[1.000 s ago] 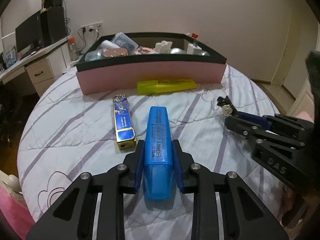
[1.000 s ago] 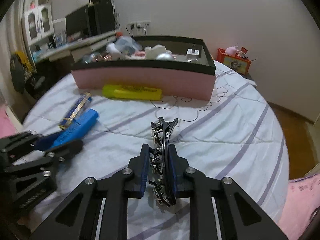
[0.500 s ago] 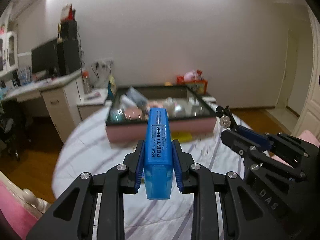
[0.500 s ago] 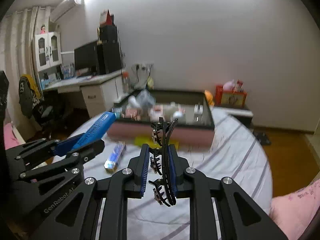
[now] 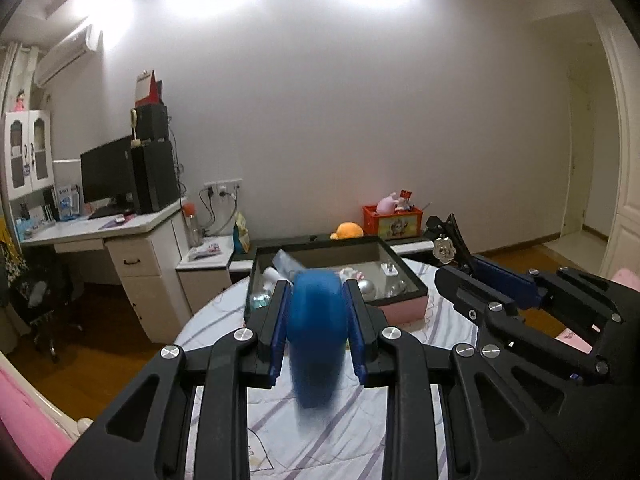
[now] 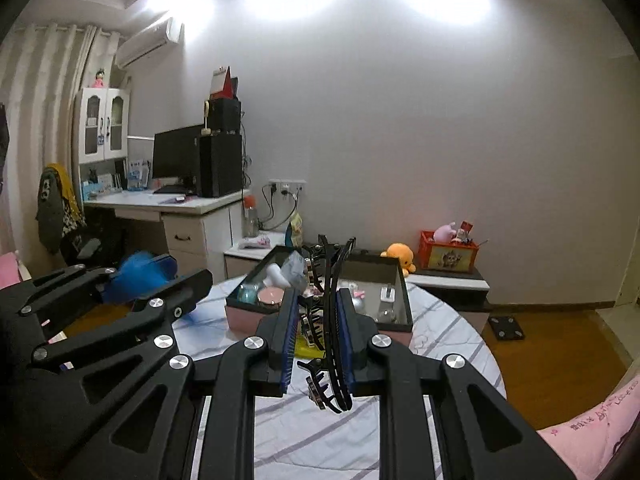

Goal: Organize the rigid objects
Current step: 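Lift the highlighter and hair clip and carry them over the pink box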

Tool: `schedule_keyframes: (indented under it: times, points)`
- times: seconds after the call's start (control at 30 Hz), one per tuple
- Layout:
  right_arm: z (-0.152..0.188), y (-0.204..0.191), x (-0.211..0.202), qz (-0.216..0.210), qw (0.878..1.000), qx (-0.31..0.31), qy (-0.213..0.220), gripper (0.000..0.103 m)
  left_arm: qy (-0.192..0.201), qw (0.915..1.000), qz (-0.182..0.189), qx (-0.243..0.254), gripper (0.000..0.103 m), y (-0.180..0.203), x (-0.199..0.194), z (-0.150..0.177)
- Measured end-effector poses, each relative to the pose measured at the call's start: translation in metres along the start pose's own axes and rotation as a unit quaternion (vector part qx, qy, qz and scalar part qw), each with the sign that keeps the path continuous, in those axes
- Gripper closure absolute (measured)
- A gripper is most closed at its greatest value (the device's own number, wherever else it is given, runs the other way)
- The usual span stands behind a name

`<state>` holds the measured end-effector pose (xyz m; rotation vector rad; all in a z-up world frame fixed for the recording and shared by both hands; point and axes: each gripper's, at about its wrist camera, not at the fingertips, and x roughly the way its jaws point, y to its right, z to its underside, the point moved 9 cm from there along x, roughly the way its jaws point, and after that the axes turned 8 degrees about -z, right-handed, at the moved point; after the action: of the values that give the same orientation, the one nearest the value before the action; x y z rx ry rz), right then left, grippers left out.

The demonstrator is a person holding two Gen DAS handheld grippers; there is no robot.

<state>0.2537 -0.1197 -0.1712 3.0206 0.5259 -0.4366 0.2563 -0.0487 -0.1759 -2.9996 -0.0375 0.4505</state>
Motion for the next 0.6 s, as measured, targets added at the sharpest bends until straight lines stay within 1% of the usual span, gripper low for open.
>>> schedule_keyframes:
  times: [0.1, 0.2, 0.23, 0.27, 0.3, 0.33, 0.37, 0.4, 0.43, 0.47, 0.5, 0.53, 0.6]
  points:
    - [-0.008, -0.001, -0.005, 0.001, 1.000, -0.005, 0.013, 0.084, 0.025, 0.9996, -0.010, 0.003, 0.077, -0.004, -0.011, -0.012]
    - [-0.018, -0.002, -0.011, 0.001, 1.000, -0.009, 0.028, 0.084, 0.040, 0.9991, -0.014, 0.002, 0.077, -0.008, -0.017, -0.022]
    - [-0.020, -0.003, -0.014, 0.001, 0.999, -0.010, 0.033, 0.084, 0.051, 0.9986, -0.011, -0.008, 0.077, -0.009, -0.018, -0.026]
    - [-0.024, -0.003, -0.015, 0.002, 0.999, -0.008, 0.039, 0.084, 0.064, 0.9977, 0.004, -0.021, 0.077, -0.008, -0.015, -0.029]
    - [-0.026, -0.001, -0.014, 0.005, 0.999, -0.004, 0.042, 0.084, 0.061, 0.9977, 0.018, -0.025, 0.077, -0.005, -0.009, -0.027]
    - [-0.027, 0.001, -0.011, 0.009, 0.999, -0.007, 0.041, 0.084, 0.050, 0.9979, 0.020, -0.035, 0.077, -0.005, 0.006, -0.022]
    - [-0.025, 0.006, -0.002, 0.020, 0.999, -0.011, 0.034, 0.084, 0.047, 0.9974, 0.022, -0.050, 0.077, -0.006, 0.018, -0.016]
    - [-0.019, 0.008, 0.006, 0.022, 0.999, -0.007, 0.027, 0.084, 0.036, 0.9965, 0.027, -0.071, 0.077, -0.005, 0.036, -0.002]
    - [-0.010, 0.014, 0.020, 0.024, 1.000, 0.001, 0.016, 0.084, 0.012, 0.9963, 0.029, -0.081, 0.078, -0.004, 0.054, 0.014]
    - [0.002, 0.019, 0.033, 0.027, 1.000, 0.008, -0.001, 0.084, -0.022, 0.9956, 0.041, -0.081, 0.079, 0.000, 0.070, 0.031]
    - [0.018, 0.024, 0.049, 0.023, 0.999, 0.019, -0.021, 0.084, -0.061, 0.9928, 0.059, -0.084, 0.078, 0.006, 0.087, 0.053]
    - [0.031, 0.026, 0.058, 0.018, 0.999, 0.027, -0.036, 0.084, -0.078, 0.9920, 0.054, -0.083, 0.078, 0.005, 0.097, 0.064]
    - [0.054, 0.026, 0.072, 0.019, 0.998, 0.027, -0.059, 0.084, -0.087, 0.9934, 0.034, -0.066, 0.079, 0.003, 0.105, 0.077]
